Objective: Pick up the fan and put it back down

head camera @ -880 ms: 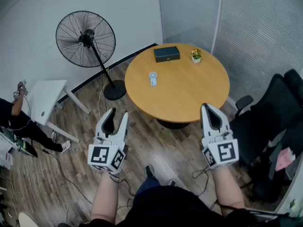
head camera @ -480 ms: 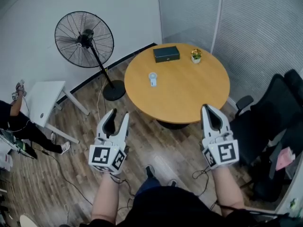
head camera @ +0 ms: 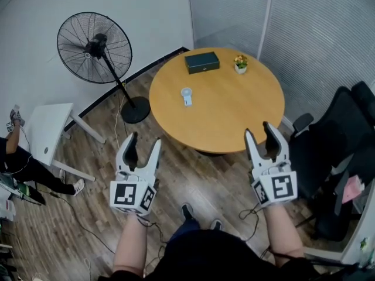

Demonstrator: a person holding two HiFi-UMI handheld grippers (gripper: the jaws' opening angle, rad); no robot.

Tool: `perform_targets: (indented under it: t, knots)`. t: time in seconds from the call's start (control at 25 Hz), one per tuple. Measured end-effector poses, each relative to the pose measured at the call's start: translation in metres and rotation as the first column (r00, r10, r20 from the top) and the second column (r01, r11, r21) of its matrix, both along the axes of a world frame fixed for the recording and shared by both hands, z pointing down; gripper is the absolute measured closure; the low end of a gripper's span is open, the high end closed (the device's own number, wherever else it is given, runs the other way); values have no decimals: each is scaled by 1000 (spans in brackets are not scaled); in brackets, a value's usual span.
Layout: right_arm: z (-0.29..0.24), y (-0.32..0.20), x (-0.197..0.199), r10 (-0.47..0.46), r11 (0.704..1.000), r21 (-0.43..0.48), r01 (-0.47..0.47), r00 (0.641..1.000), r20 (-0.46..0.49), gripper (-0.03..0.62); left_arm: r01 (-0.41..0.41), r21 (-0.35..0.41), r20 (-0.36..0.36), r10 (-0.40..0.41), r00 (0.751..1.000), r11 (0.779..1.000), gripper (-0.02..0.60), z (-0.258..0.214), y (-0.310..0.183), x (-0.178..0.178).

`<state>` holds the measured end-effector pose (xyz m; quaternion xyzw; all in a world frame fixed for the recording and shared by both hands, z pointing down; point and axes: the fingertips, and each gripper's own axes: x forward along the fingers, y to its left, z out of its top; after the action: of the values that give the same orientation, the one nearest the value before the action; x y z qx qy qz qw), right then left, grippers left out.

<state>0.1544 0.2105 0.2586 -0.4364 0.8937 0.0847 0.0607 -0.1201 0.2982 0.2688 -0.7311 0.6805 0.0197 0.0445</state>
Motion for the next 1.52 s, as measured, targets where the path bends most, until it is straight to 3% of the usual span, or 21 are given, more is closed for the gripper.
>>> perform_targets:
  t: [0.2, 0.72, 1.2, 1.52]
  knots:
    - [5, -24, -31, 43, 999, -15, -43, 999, -12, 344, -28, -11, -30, 28, 999, 1000, 302, 9, -31, -40]
    - [20, -70, -118, 118, 991, -59, -123, 989, -85, 350, -99, -50, -149, 91, 985, 994, 301, 57, -95, -141]
    - [48, -123, -130, 141, 982, -115, -149, 987, -74, 367, -160, -167, -196, 126, 972, 973, 301, 110, -156, -138]
    - [55, -199, -129, 69, 989, -130, -68, 998, -3, 378, -121, -224, -193, 77, 978, 967, 301, 123, -210, -123]
